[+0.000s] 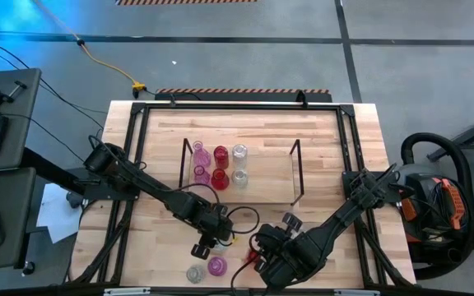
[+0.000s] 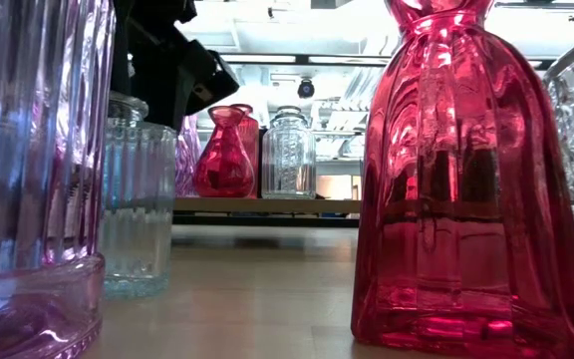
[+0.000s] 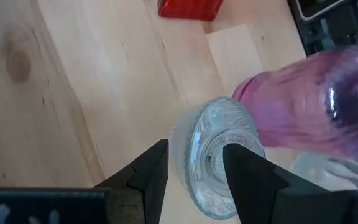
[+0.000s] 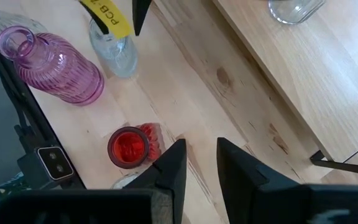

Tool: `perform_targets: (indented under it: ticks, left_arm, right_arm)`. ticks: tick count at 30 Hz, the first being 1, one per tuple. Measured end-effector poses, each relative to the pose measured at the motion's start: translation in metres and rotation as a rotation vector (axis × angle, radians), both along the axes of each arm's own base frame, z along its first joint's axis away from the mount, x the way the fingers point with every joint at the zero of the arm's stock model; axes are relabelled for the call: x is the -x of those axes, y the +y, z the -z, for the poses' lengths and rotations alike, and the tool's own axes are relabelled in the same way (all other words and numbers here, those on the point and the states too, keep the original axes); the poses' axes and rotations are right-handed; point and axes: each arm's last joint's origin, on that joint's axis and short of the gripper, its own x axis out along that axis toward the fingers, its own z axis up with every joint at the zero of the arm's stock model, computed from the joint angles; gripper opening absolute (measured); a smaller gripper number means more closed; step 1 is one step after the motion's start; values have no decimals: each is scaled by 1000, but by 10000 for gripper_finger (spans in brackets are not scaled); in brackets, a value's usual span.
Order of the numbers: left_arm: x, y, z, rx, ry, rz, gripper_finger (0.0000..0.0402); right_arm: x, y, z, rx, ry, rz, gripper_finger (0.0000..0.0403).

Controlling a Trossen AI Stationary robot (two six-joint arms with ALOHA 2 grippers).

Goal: Sort vases onto shelf
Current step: Put the transparent vase aligned with the other transparent vases on the shelf

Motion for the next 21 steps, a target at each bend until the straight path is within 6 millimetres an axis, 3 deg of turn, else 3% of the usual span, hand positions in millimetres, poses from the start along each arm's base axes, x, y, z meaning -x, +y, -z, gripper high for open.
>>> perform_targets:
  ticks: [6, 16, 21]
  left_arm:
    - [-2, 3, 0, -5, -4, -28, 135]
    - [-5, 13, -2, -35, -22, -38, 22]
    - [-6, 21, -6, -30, -28, -61, 20]
  right_arm:
    - [0, 0, 0, 6, -3, 0, 69]
    - [0, -1, 0, 16, -4, 0, 69]
    - [0, -1, 0, 34, -4, -16, 69]
